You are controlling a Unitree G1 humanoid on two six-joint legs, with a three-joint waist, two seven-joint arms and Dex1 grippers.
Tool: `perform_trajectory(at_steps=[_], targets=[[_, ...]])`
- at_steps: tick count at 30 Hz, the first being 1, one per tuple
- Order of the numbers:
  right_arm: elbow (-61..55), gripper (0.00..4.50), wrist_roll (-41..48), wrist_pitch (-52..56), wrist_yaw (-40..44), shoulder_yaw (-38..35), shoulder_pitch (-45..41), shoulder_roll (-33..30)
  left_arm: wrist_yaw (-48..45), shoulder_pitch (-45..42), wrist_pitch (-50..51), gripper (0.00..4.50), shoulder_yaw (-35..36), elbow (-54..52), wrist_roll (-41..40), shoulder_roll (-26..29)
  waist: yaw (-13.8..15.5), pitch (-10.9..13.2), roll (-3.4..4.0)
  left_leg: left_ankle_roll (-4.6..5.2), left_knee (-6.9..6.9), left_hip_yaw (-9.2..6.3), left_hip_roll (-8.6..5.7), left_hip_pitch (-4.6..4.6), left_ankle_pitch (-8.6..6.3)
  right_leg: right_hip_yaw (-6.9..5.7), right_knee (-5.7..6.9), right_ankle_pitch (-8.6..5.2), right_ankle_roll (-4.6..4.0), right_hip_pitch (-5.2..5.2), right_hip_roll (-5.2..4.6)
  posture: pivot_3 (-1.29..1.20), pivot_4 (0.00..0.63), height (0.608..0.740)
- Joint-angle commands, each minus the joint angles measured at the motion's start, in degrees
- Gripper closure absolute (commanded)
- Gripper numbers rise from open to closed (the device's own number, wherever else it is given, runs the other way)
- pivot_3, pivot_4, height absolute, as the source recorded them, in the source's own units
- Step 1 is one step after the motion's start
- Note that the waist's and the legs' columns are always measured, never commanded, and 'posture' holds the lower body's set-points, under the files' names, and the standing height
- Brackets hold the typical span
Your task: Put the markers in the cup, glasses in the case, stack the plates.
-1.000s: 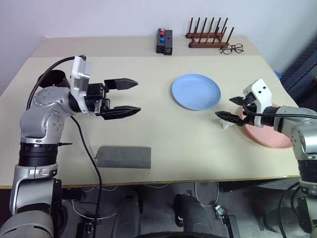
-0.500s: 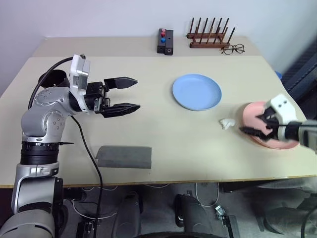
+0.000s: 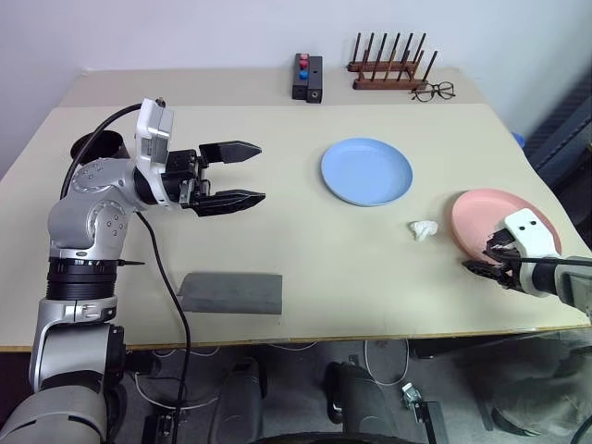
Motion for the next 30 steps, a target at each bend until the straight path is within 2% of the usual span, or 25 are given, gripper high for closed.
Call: perform_trajectory(at_steps=[1, 2, 6, 9, 12, 19, 25, 30], targets=[[1.4, 4.07, -1.1, -1.2, -0.6, 0.3, -2.6, -0.4, 0.5, -1.5, -0.5, 0.00, 0.8, -1.0, 0.1, 0.7, 0.0, 0.0, -0.01, 0.00, 0.00, 0.00, 0.00, 0.00, 0.00, 0.00, 0.00, 0.00, 0.00, 0.00, 0.00, 0.00, 0.150, 0.740], [1.7, 4.46, -1.3, -1.5, -0.6, 0.6, -2.9, -0.5, 0.7, -1.5, -0.5, 0.00, 0.8, -1.0, 0.1, 0.7, -0.1, 0.0, -0.01, 0.00, 0.01, 0.00, 0.00, 0.01, 0.00, 0.00, 0.00, 0.00, 0.00, 0.01, 0.00, 0.00, 0.150, 0.740], [2.2, 4.46, -2.0, -3.8, 0.4, 1.8, -6.1, -1.5, 1.4, -1.0, -0.4, 0.00, 1.1, -1.4, 0.0, 0.8, 0.1, 0.0, -0.02, 0.00, 0.00, -0.01, 0.00, 0.00, 0.00, -0.01, -0.01, 0.00, 0.00, 0.02, 0.00, 0.00, 0.150, 0.740], [4.6, 4.46, -5.3, -10.8, 0.0, 3.7, -9.9, -2.4, 2.0, -0.5, -0.4, 0.00, 1.2, -1.9, 0.0, 1.0, 0.0, 0.0, -0.02, 0.00, 0.01, 0.00, -0.01, -0.02, 0.00, 0.01, -0.04, 0.00, 0.00, 0.02, 0.00, 0.00, 0.150, 0.740], [9.2, 4.46, -7.7, -17.6, -1.2, 5.3, -16.1, -0.7, 2.7, -0.3, -0.1, 0.00, 1.4, -2.4, -0.3, 1.1, -0.5, 0.0, 0.00, 0.00, 0.00, 0.00, 0.00, 0.01, 0.00, 0.01, -0.02, 0.00, 0.00, 0.01, 0.00, 0.00, 0.150, 0.740], [18.8, 4.46, -12.4, -30.6, 1.1, 13.7, -27.9, 6.5, 3.6, -1.8, 1.2, 0.00, 3.0, -0.7, -0.7, 3.5, -1.6, 0.0, 0.00, 0.00, -0.13, -0.01, 0.01, 0.02, 0.00, 0.00, -0.02, -0.01, 0.03, -0.02, 0.05, 0.00, 0.150, 0.740], [31.5, 4.46, -17.3, -41.7, 2.0, 21.1, -39.0, 16.8, 5.0, 0.5, 1.6, 0.00, 4.5, -3.4, -1.2, 5.2, -1.7, 0.0, 0.03, 0.00, -0.12, 0.00, 0.01, 0.01, 0.01, 0.02, 0.02, 0.00, 0.04, -0.05, 0.05, 0.00, 0.150, 0.740], [40.2, 4.46, -19.0, -46.5, 1.4, 22.3, -43.3, 21.8, 6.7, 2.4, 2.6, 0.00, 5.5, -6.4, -1.8, 5.8, -1.2, 0.0, 0.03, -0.01, -0.15, -0.01, 0.00, -0.04, 0.01, 0.02, 0.02, 0.00, 0.14, -0.04, 0.05, 0.00, 0.150, 0.740]])
